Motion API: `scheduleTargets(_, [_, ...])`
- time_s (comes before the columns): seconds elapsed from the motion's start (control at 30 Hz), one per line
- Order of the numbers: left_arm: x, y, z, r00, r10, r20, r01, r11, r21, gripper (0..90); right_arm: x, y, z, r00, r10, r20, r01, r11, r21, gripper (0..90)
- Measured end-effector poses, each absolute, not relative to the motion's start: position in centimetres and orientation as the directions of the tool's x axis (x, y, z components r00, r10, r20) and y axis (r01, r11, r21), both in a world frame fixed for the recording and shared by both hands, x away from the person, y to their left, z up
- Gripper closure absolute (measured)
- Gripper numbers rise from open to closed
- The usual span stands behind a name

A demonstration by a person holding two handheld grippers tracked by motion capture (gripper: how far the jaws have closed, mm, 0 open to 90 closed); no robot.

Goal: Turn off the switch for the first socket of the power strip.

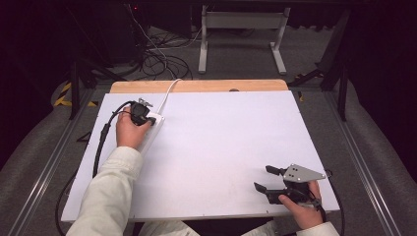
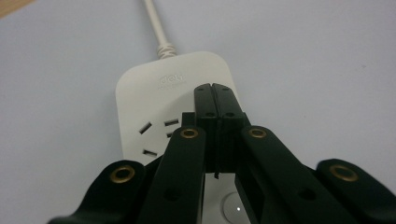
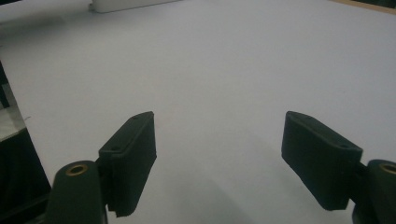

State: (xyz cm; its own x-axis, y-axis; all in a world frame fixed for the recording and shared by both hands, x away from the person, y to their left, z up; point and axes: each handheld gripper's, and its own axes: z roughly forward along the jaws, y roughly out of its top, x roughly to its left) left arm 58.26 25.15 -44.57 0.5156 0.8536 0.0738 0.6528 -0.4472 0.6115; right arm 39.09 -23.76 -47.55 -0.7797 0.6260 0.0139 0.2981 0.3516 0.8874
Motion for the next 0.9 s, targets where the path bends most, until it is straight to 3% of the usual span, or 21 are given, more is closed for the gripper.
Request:
scheduleTargets(0.17, [57.5,25.0,-42.9,0.531,0.846,0.056,0.614,-0.429,0.663,90.0,39.1,-24.1,-47.4,-0.771,0.637,0.015,0.296,0.337,0.894,27.0])
scheduleTargets(0.9, [56.0,26.5,-39.9,0.532,0.847,0.027,0.598,-0.398,0.696,90.0,39.5,-23.8,-47.4,-0.777,0.629,0.014,0.295,0.345,0.891,26.9])
